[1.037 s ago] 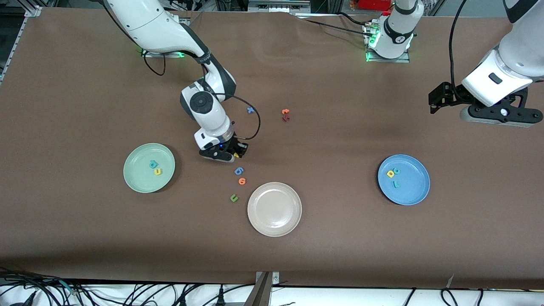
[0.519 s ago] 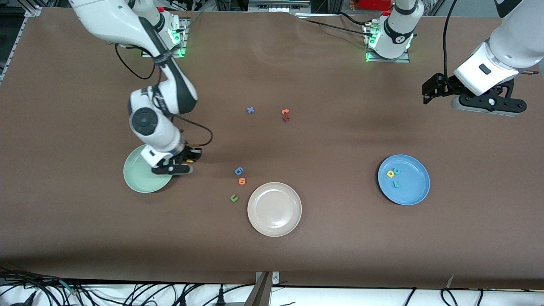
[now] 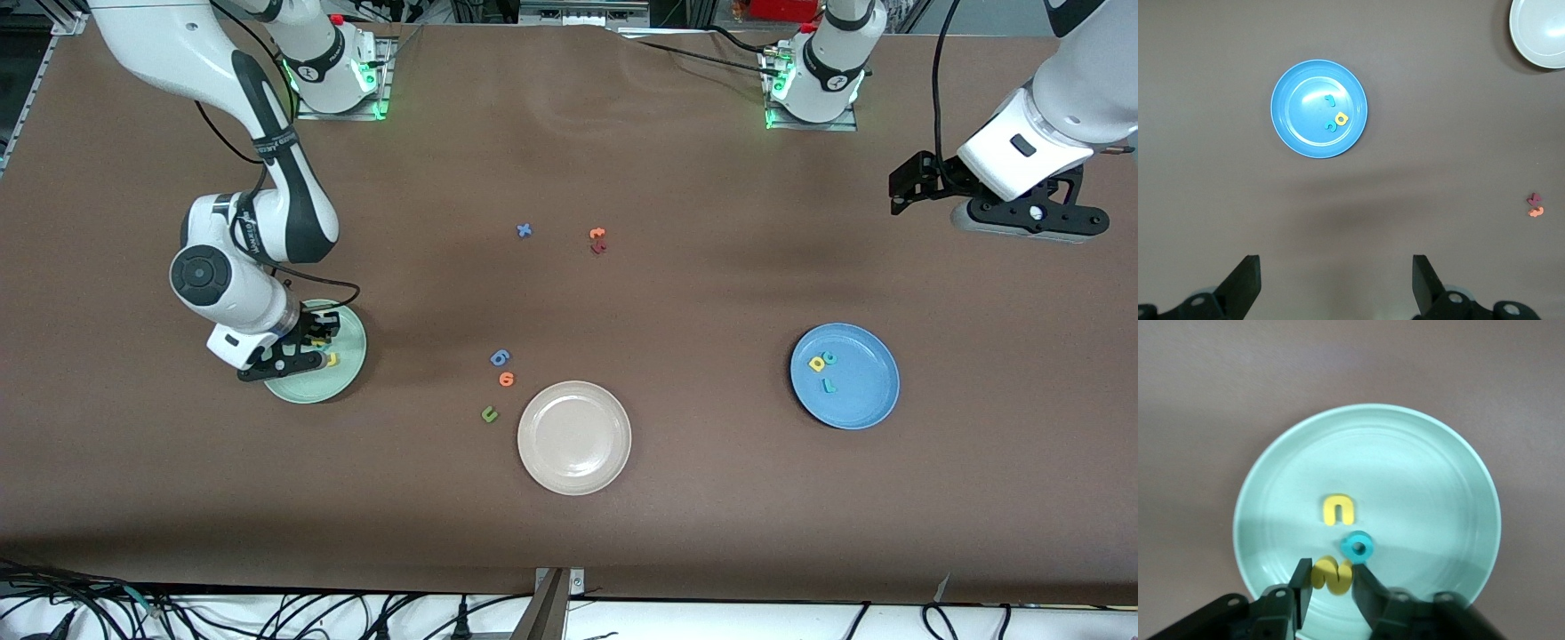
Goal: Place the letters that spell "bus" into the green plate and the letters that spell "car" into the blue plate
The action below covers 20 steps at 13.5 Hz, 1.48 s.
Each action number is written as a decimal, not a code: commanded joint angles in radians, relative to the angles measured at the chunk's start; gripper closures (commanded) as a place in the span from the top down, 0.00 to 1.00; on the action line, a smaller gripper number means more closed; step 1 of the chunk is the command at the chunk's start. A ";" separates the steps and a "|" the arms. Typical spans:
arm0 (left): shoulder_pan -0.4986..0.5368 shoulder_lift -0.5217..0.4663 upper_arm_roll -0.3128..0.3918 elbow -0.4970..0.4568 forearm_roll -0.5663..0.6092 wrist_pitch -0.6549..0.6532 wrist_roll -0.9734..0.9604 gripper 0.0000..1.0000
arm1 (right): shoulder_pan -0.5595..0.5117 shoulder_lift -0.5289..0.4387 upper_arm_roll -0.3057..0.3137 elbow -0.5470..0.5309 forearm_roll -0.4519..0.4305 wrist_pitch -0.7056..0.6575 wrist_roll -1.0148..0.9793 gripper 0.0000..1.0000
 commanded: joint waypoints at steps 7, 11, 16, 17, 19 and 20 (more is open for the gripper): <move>-0.001 0.018 0.005 0.036 -0.028 -0.033 0.001 1.00 | -0.059 -0.132 -0.020 0.105 0.071 -0.204 -0.033 1.00; -0.001 0.018 0.003 0.039 -0.028 -0.035 0.002 1.00 | -0.107 -0.158 -0.001 0.397 0.093 -0.575 -0.022 1.00; 0.002 0.018 0.007 0.039 -0.028 -0.035 0.004 1.00 | -0.254 -0.311 0.111 0.445 0.076 -0.733 -0.024 1.00; 0.002 0.018 0.007 0.039 -0.028 -0.035 0.004 1.00 | -0.263 -0.340 0.136 0.445 0.038 -0.743 -0.022 1.00; 0.002 0.018 0.007 0.039 -0.028 -0.035 0.005 1.00 | -0.288 -0.365 0.179 0.443 -0.058 -0.726 -0.019 1.00; 0.003 0.018 0.007 0.038 -0.027 -0.035 0.005 1.00 | -0.288 -0.376 0.179 0.443 -0.056 -0.717 -0.016 1.00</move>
